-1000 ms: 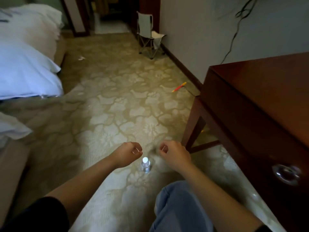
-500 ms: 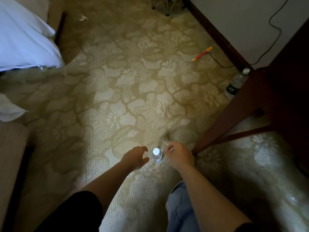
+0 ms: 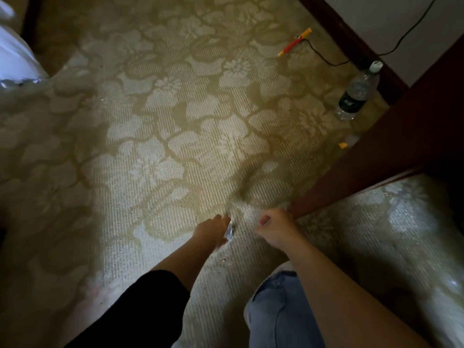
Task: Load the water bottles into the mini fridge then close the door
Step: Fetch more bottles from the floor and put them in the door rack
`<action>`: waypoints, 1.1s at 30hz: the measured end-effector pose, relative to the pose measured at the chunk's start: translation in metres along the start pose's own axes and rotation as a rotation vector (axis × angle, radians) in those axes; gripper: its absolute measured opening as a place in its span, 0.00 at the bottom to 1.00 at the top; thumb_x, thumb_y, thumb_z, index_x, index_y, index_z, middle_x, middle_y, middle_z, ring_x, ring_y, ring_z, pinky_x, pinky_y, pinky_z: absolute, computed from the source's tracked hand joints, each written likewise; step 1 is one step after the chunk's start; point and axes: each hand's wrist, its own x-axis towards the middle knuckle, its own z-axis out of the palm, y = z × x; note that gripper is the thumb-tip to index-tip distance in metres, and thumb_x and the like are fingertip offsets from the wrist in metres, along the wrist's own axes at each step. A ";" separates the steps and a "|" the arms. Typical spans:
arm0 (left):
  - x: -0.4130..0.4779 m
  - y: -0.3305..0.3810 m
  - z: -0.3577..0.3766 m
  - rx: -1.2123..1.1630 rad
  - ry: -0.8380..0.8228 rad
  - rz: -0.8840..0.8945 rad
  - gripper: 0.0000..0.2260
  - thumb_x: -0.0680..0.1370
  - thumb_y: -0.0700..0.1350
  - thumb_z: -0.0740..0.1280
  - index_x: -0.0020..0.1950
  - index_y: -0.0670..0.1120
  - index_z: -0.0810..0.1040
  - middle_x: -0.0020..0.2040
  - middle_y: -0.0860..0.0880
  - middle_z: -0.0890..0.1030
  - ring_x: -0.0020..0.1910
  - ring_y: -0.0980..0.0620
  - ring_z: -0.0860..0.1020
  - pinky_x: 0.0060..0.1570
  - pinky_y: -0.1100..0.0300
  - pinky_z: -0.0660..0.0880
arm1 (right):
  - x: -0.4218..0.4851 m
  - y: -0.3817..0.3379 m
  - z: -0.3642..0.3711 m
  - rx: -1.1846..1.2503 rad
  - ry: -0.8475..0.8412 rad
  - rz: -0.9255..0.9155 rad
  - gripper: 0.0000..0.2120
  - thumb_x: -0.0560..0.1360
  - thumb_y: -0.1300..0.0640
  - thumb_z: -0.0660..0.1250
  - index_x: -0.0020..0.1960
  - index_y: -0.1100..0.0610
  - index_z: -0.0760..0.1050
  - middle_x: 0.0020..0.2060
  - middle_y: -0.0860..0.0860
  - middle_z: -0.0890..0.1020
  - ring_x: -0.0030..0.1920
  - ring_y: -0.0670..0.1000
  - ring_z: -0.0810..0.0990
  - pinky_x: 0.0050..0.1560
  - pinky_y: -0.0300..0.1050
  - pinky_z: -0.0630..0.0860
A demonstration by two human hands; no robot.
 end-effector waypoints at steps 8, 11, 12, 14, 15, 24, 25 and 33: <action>0.007 -0.013 0.002 -0.002 0.071 -0.047 0.17 0.79 0.43 0.63 0.66 0.42 0.68 0.61 0.43 0.74 0.58 0.44 0.77 0.57 0.55 0.75 | 0.005 0.013 -0.002 0.030 -0.081 -0.033 0.07 0.72 0.55 0.69 0.49 0.54 0.77 0.48 0.52 0.80 0.50 0.54 0.79 0.55 0.53 0.78; -0.007 -0.015 -0.008 -0.039 0.103 -0.016 0.16 0.79 0.46 0.62 0.65 0.41 0.69 0.60 0.43 0.75 0.57 0.45 0.77 0.55 0.56 0.75 | -0.004 0.017 -0.005 0.038 -0.095 -0.049 0.07 0.72 0.56 0.68 0.50 0.55 0.76 0.48 0.52 0.79 0.51 0.53 0.78 0.56 0.51 0.77; -0.015 -0.017 -0.012 -0.047 0.117 0.000 0.16 0.79 0.47 0.62 0.64 0.41 0.69 0.60 0.43 0.76 0.56 0.45 0.77 0.55 0.56 0.75 | -0.008 0.017 -0.006 0.061 -0.102 -0.062 0.07 0.73 0.56 0.68 0.50 0.55 0.75 0.47 0.51 0.78 0.51 0.53 0.78 0.55 0.50 0.77; -0.033 -0.019 -0.024 -0.046 0.138 0.041 0.16 0.79 0.49 0.62 0.64 0.41 0.69 0.59 0.44 0.76 0.56 0.46 0.77 0.54 0.58 0.74 | -0.020 0.017 -0.009 0.112 -0.115 -0.088 0.07 0.73 0.58 0.69 0.50 0.54 0.74 0.45 0.50 0.76 0.51 0.53 0.77 0.53 0.49 0.76; -0.042 -0.019 -0.030 -0.043 0.148 0.064 0.16 0.79 0.49 0.62 0.63 0.42 0.69 0.59 0.44 0.76 0.55 0.47 0.77 0.53 0.59 0.73 | -0.027 0.017 -0.012 0.130 -0.115 -0.099 0.08 0.73 0.59 0.69 0.52 0.55 0.74 0.46 0.51 0.75 0.51 0.53 0.76 0.53 0.48 0.76; -0.147 0.010 -0.134 0.083 0.399 0.280 0.18 0.79 0.56 0.58 0.60 0.45 0.71 0.55 0.47 0.78 0.50 0.50 0.77 0.48 0.59 0.72 | -0.113 -0.015 -0.028 0.094 0.027 -0.314 0.27 0.73 0.55 0.70 0.69 0.51 0.66 0.56 0.47 0.72 0.56 0.45 0.72 0.57 0.41 0.73; -0.161 0.016 -0.149 0.106 0.438 0.302 0.18 0.79 0.57 0.58 0.59 0.45 0.72 0.54 0.48 0.78 0.49 0.50 0.77 0.47 0.59 0.72 | -0.126 -0.023 -0.032 0.096 0.048 -0.361 0.29 0.73 0.54 0.71 0.71 0.51 0.65 0.58 0.46 0.71 0.59 0.45 0.71 0.59 0.41 0.72; -0.274 0.060 -0.255 0.234 0.743 0.407 0.17 0.76 0.60 0.59 0.49 0.46 0.73 0.47 0.48 0.79 0.47 0.47 0.77 0.44 0.53 0.73 | -0.225 -0.083 -0.089 0.241 0.282 -0.703 0.33 0.68 0.51 0.74 0.70 0.47 0.65 0.61 0.43 0.75 0.61 0.41 0.74 0.55 0.33 0.73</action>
